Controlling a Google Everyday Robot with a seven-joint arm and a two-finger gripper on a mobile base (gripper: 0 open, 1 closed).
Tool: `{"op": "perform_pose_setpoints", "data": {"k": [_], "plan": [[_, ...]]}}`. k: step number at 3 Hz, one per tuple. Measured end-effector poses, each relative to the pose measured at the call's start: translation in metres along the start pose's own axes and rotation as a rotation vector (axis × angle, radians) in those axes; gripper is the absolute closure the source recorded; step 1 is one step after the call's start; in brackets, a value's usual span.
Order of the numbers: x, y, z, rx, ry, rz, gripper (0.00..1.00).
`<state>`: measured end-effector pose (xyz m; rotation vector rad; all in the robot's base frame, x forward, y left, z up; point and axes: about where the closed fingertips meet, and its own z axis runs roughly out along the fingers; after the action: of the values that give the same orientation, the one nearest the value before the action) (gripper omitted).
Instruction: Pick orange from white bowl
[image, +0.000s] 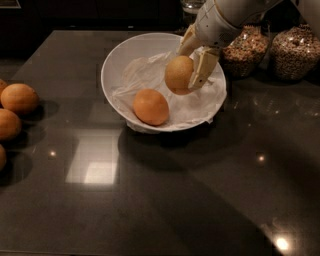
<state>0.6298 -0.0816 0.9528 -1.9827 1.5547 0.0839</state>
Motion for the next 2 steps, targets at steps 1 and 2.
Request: {"op": "perform_pose_setpoints", "data": {"k": [1, 2], "plan": [[0.0, 0.0, 0.0, 0.0, 0.0, 0.0, 0.58], [0.0, 0.0, 0.0, 0.0, 0.0, 0.0, 0.36]]}}
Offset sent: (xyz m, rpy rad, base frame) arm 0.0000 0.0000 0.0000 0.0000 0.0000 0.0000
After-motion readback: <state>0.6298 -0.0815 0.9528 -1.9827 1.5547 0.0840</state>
